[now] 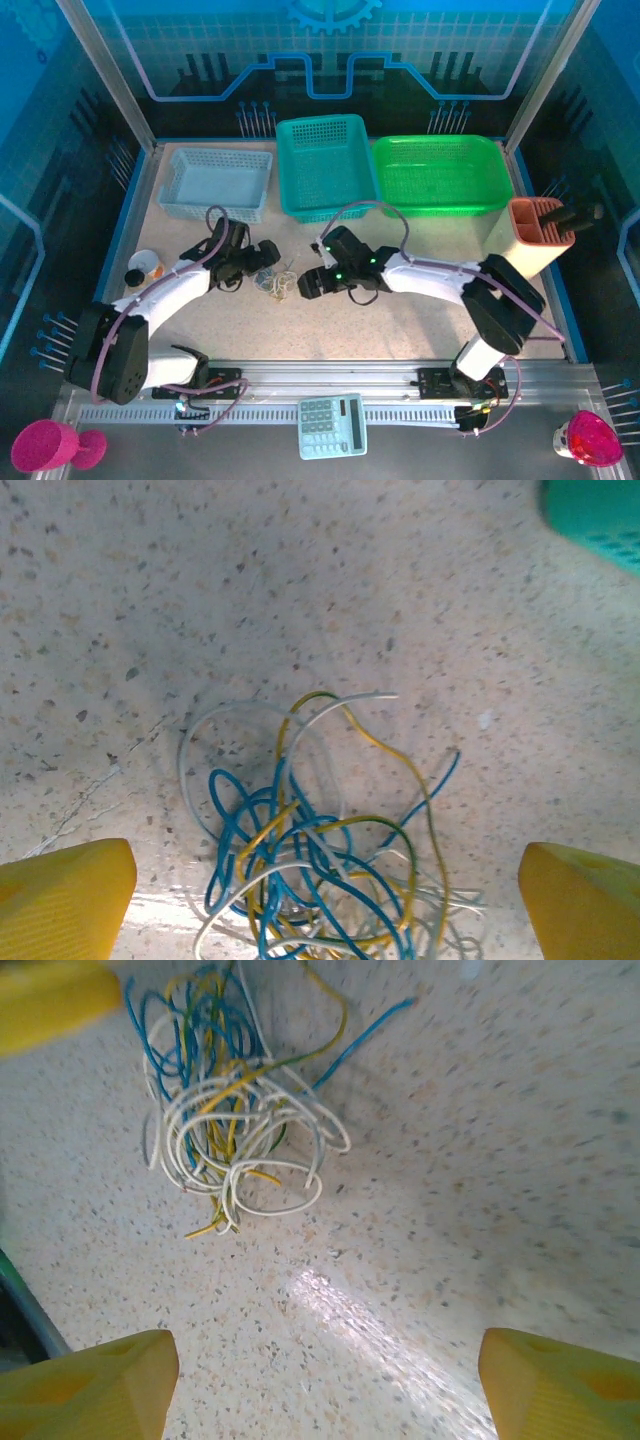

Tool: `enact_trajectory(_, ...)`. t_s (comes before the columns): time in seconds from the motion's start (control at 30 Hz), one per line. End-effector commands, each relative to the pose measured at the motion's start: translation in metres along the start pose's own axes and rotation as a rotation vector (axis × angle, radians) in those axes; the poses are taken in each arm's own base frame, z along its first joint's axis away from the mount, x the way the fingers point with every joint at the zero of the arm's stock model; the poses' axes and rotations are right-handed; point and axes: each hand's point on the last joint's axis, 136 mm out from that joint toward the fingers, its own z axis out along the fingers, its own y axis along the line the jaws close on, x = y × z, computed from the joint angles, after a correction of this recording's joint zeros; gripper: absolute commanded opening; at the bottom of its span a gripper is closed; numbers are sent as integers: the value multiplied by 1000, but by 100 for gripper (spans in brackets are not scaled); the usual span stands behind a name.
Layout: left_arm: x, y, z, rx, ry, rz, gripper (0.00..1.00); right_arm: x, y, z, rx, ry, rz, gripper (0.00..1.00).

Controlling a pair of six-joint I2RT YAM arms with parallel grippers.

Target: Untangle the cables

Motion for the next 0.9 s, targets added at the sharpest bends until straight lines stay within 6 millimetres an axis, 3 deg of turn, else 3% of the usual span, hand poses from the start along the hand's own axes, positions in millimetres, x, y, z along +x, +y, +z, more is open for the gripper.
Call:
enact_trajectory(0.0, 5, -11, 11, 53, 13, 37, 99, -4, -15, -26, 30, -48, 12, 81)
enact_trajectory(0.07, 11, -26, 14, 107, 31, 56, 99, -11, -19, -41, 41, -80, 15, 81)
enact_trajectory(0.1, 13, -32, 14, 125, 35, 64, 99, -2, -28, -43, 60, -67, 25, 81)
enact_trajectory(0.23, 28, -61, 17, 191, 68, 95, 99, -4, -40, -63, 83, -104, 43, 82)
enact_trajectory(0.47, 57, -121, 19, 302, 106, 137, 99, -11, -43, -84, 91, -150, 52, 82)
enact_trajectory(0.6, 60, -145, 12, 342, 114, 150, 99, -14, -41, -89, 90, -155, 48, 82)
enact_trajectory(0.7, 46, -142, -1, 293, 63, 147, 99, -14, -39, -90, 84, -154, 54, 82)
enact_trajectory(0.87, 15, -110, -24, 160, -42, 110, 99, -7, -37, -81, 115, -108, 30, 80)
